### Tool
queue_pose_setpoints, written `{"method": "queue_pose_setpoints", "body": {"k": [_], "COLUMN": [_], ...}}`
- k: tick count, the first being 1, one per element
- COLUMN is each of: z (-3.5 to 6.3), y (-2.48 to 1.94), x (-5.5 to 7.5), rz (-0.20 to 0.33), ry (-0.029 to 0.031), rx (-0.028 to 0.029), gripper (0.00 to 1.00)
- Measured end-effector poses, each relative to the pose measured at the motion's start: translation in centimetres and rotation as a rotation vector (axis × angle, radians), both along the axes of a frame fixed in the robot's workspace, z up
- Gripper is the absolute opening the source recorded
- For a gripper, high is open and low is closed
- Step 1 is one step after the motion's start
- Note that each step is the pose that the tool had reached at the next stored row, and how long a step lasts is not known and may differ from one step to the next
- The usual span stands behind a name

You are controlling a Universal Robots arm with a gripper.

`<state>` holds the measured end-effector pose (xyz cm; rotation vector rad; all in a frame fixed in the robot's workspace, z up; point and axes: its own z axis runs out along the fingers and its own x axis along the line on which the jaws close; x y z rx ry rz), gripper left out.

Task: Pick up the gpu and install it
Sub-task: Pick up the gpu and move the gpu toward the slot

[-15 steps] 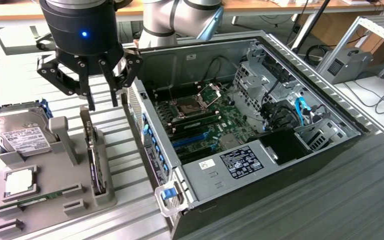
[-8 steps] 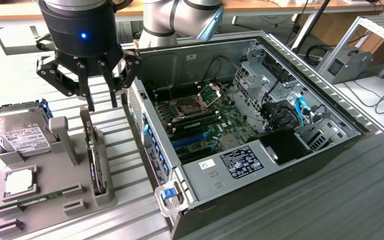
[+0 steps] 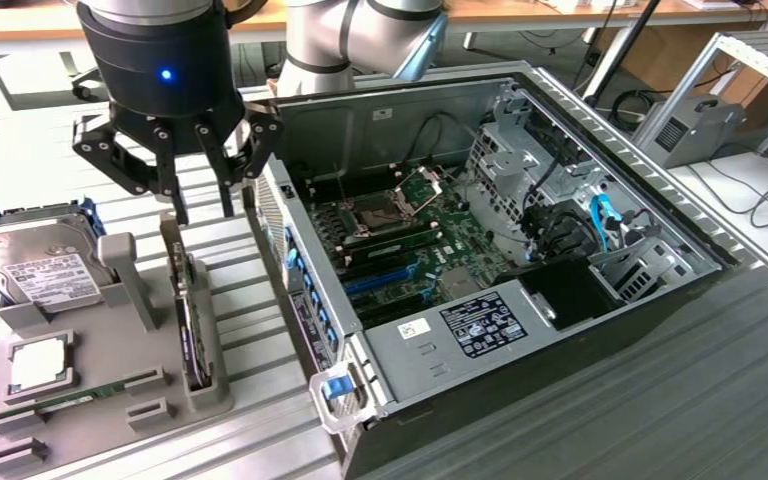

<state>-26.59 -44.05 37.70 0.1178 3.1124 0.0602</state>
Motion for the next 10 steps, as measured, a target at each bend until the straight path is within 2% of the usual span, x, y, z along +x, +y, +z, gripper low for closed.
{"method": "queue_pose_setpoints", "body": {"k": [10], "z": [-0.18], "y": [-0.02], "x": [-0.02], "rz": [0.000], "ry": [0.0000], "rx": [0.0000], "gripper": [0.42]}}
